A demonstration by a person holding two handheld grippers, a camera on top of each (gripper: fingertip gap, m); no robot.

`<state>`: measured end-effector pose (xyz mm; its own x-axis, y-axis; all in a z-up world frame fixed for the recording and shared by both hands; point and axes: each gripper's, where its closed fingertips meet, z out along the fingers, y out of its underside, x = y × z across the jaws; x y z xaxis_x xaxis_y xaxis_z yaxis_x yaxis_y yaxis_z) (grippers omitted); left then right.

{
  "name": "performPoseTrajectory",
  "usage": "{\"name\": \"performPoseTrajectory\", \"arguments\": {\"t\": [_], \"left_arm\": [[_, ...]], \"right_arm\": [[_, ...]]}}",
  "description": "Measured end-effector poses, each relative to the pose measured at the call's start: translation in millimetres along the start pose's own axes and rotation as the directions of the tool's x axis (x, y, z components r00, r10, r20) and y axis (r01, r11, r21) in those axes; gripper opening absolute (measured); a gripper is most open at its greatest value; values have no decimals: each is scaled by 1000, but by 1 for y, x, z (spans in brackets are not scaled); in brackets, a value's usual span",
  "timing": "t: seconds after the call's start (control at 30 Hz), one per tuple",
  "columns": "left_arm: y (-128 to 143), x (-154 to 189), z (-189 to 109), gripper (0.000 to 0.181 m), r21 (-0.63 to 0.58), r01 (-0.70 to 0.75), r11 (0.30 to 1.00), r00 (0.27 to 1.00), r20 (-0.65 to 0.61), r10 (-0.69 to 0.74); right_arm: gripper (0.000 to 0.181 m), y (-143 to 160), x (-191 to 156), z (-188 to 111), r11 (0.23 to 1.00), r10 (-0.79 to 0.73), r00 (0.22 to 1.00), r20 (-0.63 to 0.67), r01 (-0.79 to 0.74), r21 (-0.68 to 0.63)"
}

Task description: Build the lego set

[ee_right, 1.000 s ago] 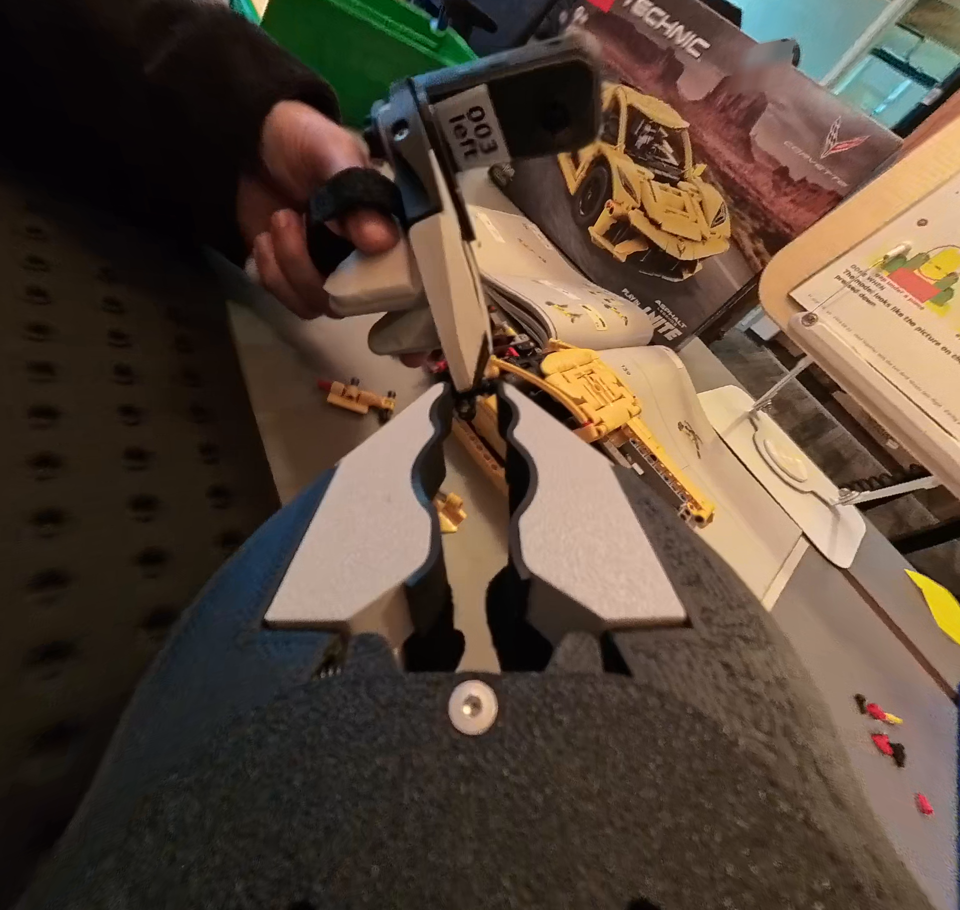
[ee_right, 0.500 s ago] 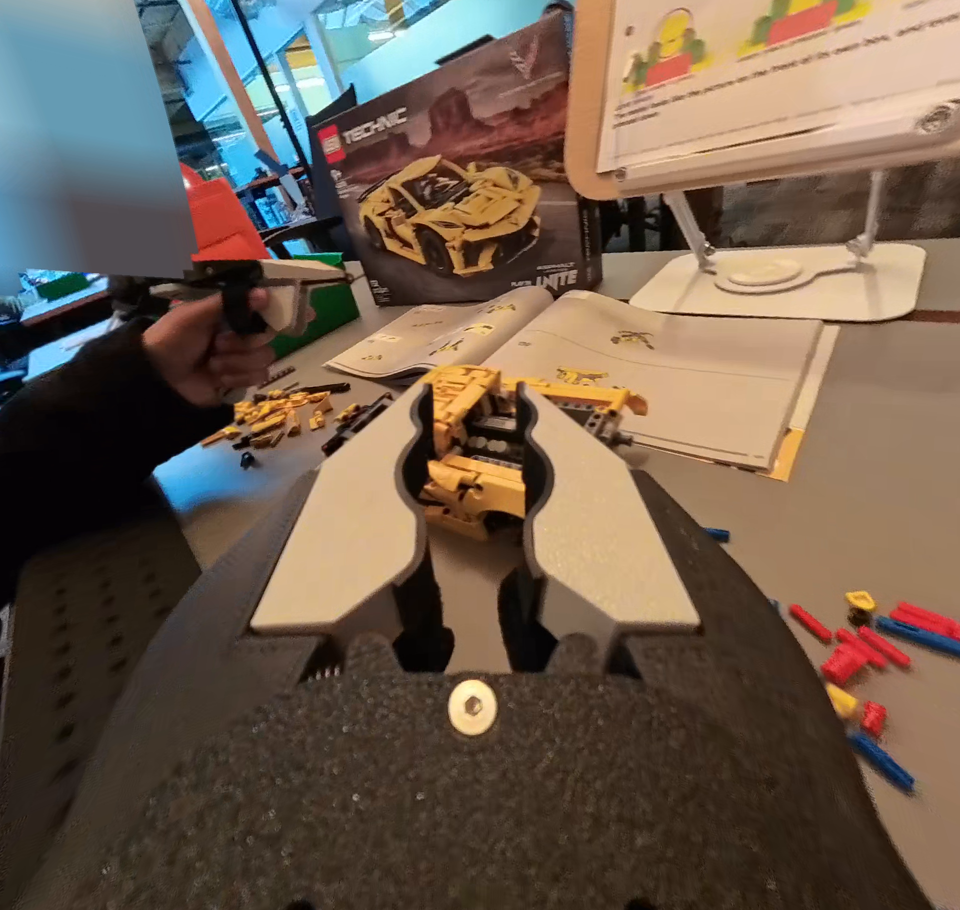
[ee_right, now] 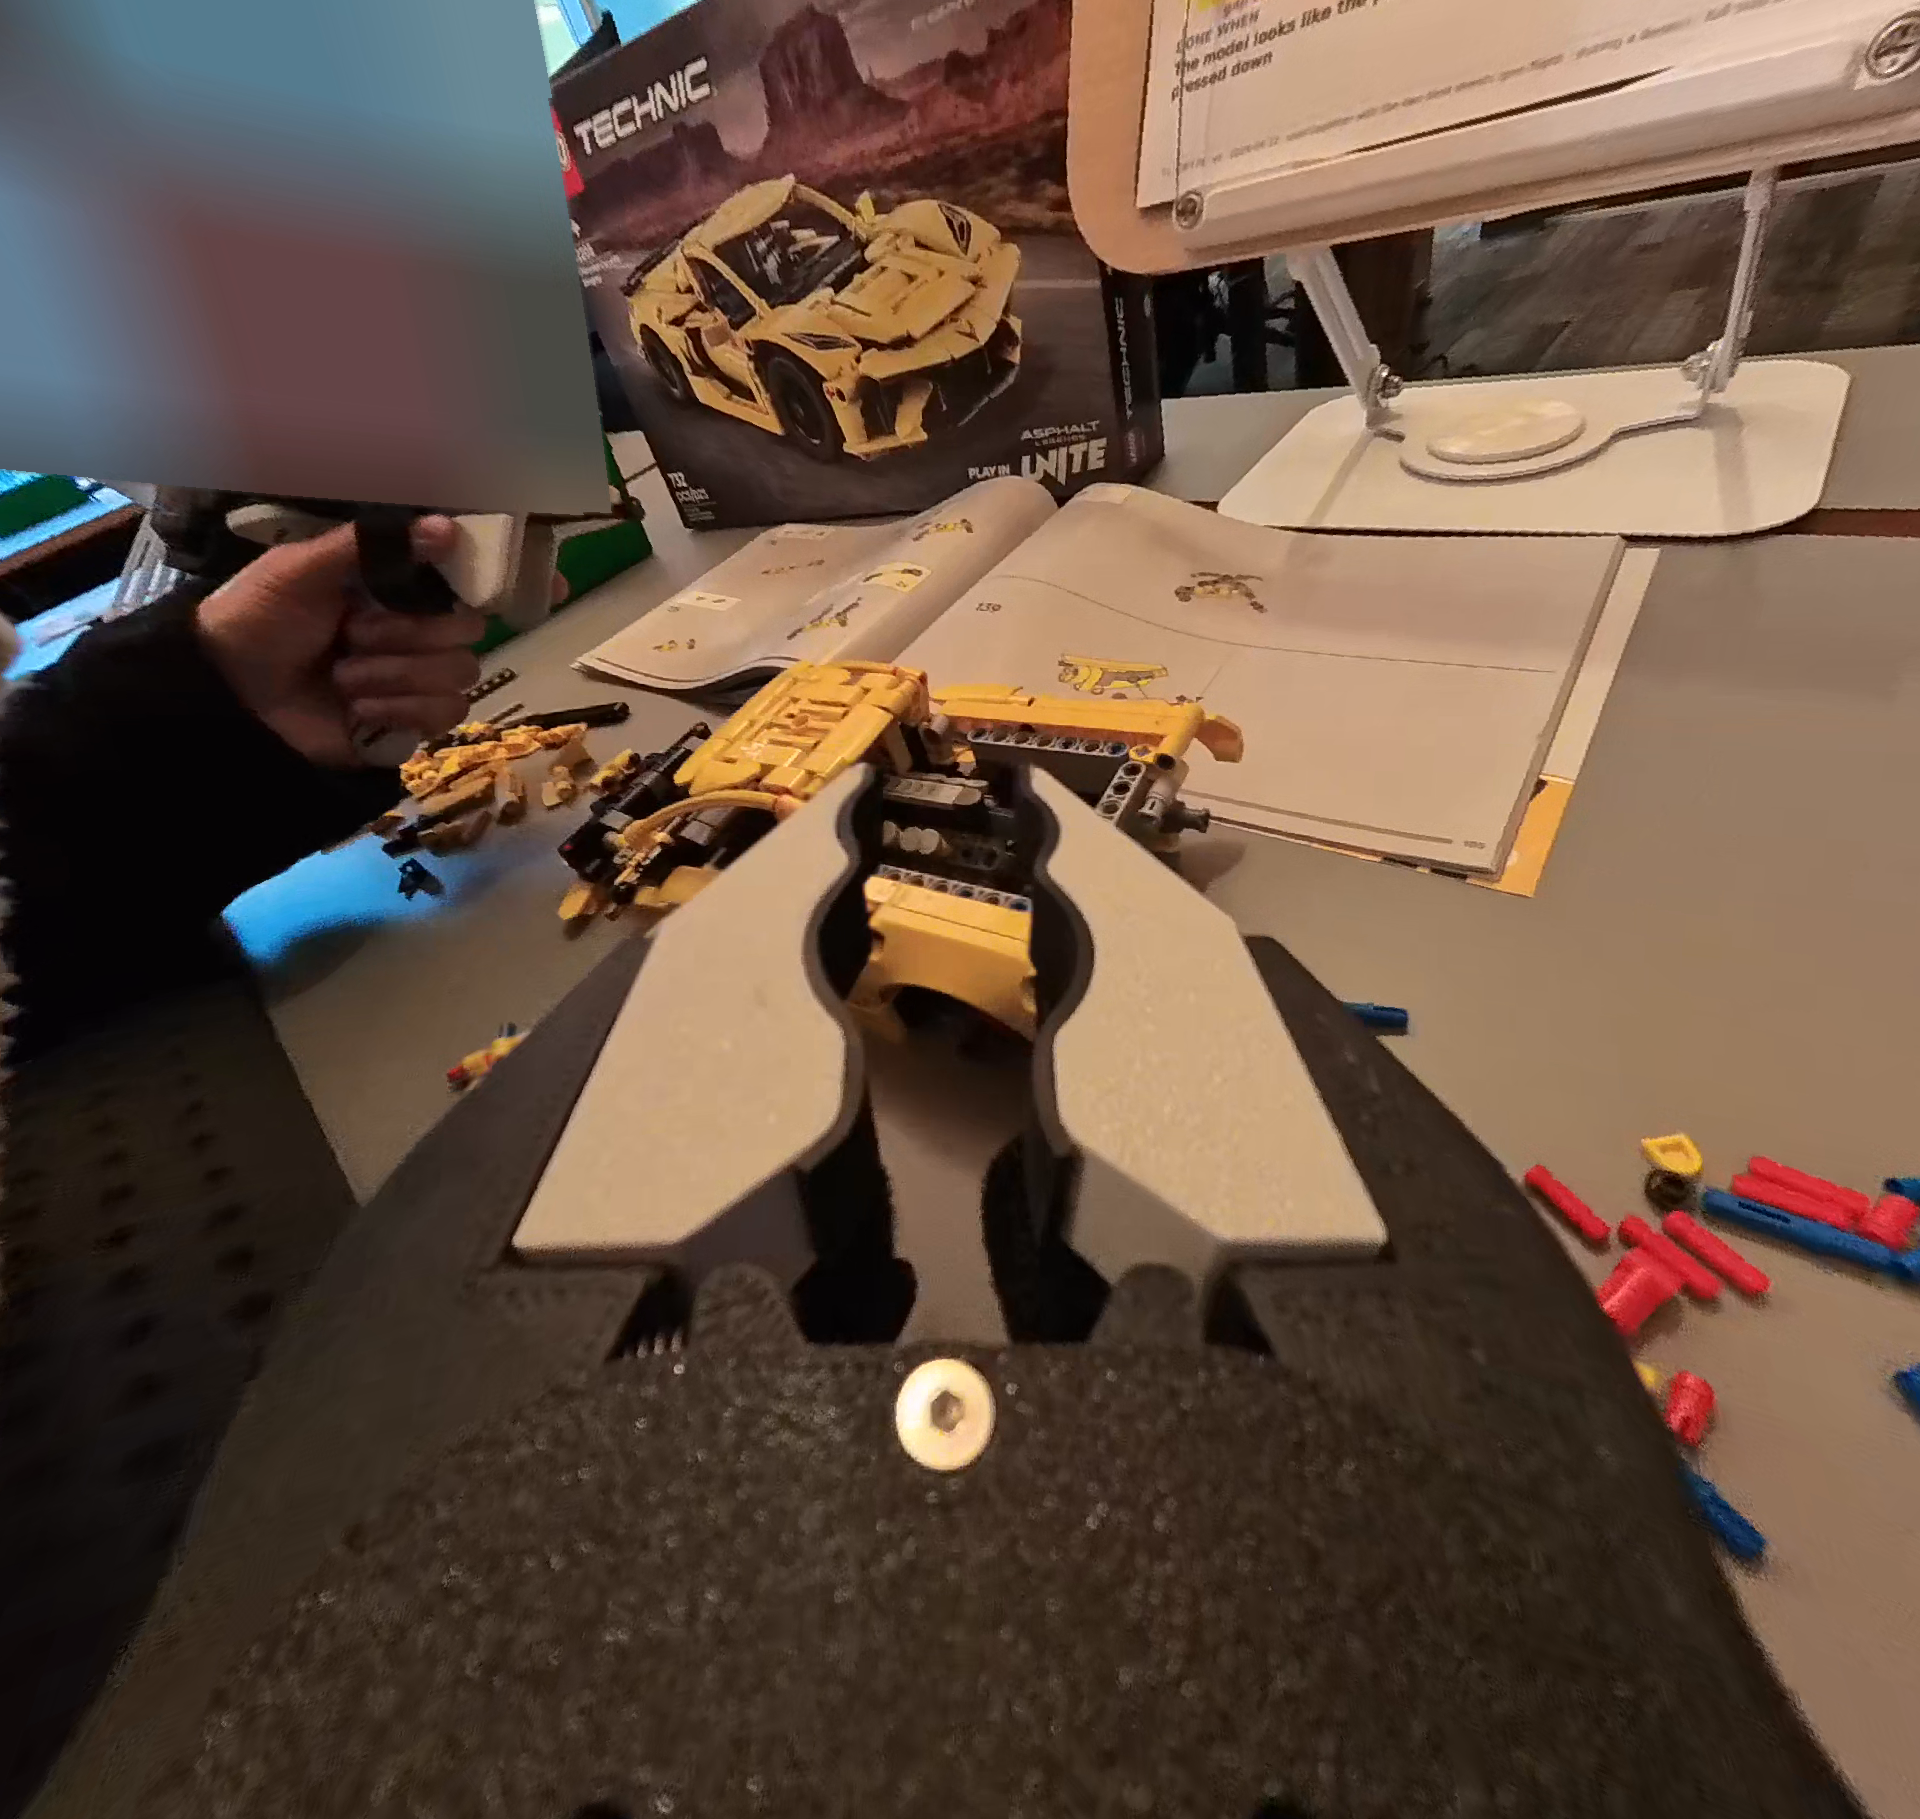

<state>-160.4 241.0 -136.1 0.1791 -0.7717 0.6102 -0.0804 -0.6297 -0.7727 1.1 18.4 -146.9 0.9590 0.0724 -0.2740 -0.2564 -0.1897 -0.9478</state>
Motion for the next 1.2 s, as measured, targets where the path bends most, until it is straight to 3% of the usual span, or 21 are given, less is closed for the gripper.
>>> {"name": "performPoseTrajectory", "arguments": {"t": [0.47,0.63,0.77,0.9,1.0,1.1,1.2], "left_arm": [[10,-6,5,7,-40,-11,999,1000,15,12],[9,3,6,7,-29,-86,996,996,2,86],[0,39,3,6,67,-290,955,953,-76,294],[-5,91,-8,7,237,-519,821,823,-123,555],[3,124,-14,7,325,-551,769,757,-195,624],[19,157,-17,7,348,-473,810,736,-349,580],[40,193,-20,7,267,-278,923,708,-592,385]], "right_arm": [[21,3,2,2,1000,4,1000,8,-4,-16],[20,-17,-2,-9,993,-60,998,-3,60,98],[22,-14,-8,-8,995,-64,998,26,62,78],[22,-10,-22,-5,991,-123,991,60,119,60],[26,-7,-48,-3,994,-100,976,193,92,53],[33,-12,-95,-5,999,-32,902,431,16,40],[19,-41,-122,-9,986,-45,863,503,-42,160]]}}
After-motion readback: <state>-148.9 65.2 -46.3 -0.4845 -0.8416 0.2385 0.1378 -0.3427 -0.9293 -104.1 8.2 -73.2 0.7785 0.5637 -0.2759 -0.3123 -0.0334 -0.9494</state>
